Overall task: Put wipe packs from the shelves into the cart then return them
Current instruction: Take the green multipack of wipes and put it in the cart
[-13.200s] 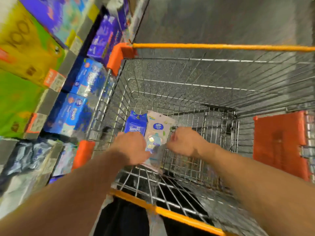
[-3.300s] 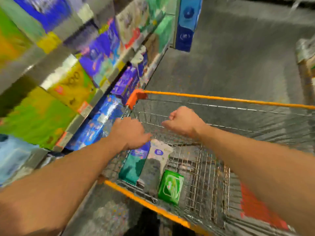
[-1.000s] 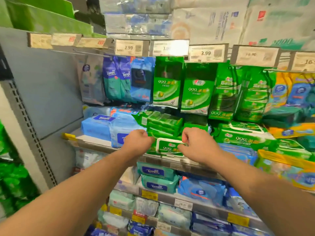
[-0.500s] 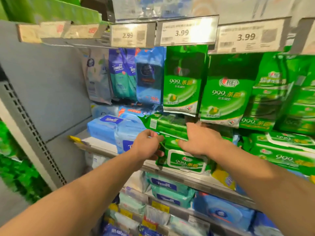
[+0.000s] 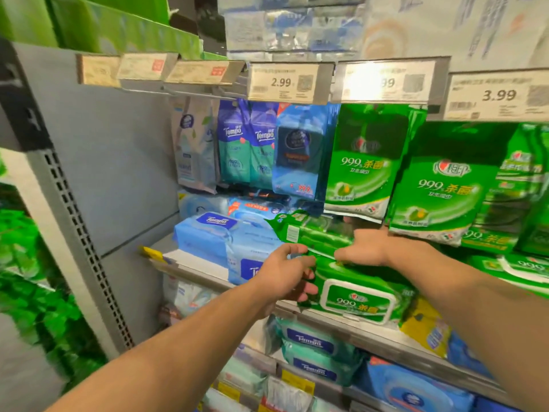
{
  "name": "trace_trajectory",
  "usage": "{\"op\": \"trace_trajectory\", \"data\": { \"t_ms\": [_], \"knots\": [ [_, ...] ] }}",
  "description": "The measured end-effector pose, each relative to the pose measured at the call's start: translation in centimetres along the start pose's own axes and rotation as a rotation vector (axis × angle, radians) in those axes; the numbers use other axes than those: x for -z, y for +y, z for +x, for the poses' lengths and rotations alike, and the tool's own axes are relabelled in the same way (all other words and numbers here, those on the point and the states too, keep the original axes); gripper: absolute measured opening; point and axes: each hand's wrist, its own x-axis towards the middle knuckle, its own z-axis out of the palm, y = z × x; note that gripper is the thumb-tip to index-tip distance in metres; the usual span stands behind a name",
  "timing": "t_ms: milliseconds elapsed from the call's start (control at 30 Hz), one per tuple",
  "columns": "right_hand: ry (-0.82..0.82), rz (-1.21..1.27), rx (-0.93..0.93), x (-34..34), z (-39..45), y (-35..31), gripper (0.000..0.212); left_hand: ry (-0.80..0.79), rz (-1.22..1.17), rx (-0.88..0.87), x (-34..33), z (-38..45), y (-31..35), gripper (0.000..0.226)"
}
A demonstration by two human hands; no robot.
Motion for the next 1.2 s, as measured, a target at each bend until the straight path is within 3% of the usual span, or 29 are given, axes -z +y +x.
{"op": "trace_trajectory", "data": {
  "t_ms": [100, 267, 367, 567, 733, 867, 1000, 1067, 1133, 1200],
  "knots": [
    [0.096, -0.013, 0.053, -0.2, -0.9, -1.0, 0.045, 0.003, -0.028, 0.016, 0.0, 0.3, 0.1, 0.031],
    [0.353, -0.058, 0.098, -2.4, -2.3, -2.9, 0.065, 0.086, -0.137, 0.008, -0.4, 0.7, -0.3, 0.036],
    [0.463, 0.055, 0.066, -4.2, -2.9, -3.0, 0.079, 0.142, -0.162, -0.02, -0.8, 0.7, -0.4, 0.039],
    [0.714, 0.307, 0.077, -7.4, -4.9, -4.0, 0.091, 0.356, 0.128, -0.19, -0.3, 0.8, -1.0, 0.05],
    [0.783, 0.468, 0.139, -10.1, -7.9, -5.6, 0.091, 0.257, -0.249, -0.215, -0.3, 0.1, -2.6, 0.052],
    [0.774, 0.49, 0.26, -13.3, -10.1, -5.9, 0.093, -0.021, -0.637, -0.076, 0.5, -0.8, -3.8, 0.066],
    [0.722, 0.561, 0.329, -14.0, -11.2, -4.2, 0.071, -0.136, -0.736, -0.065, 1.5, -1.4, -4.4, 0.064],
    [0.675, 0.679, 0.26, -13.1, -11.0, -3.0, 0.047, -0.152, -0.691, -0.109, 1.7, -1.4, -5.1, 0.059],
    [0.747, 0.726, 0.188, -11.7, -10.3, -1.6, 0.015, -0.123, -0.652, -0.171, 1.8, -1.0, -6.0, 0.051],
    [0.812, 0.782, 0.02, -10.2, -9.4, 0.3, 0.026, -0.112, -0.634, -0.205, 1.6, -0.5, -6.9, 0.045]
  ]
}}
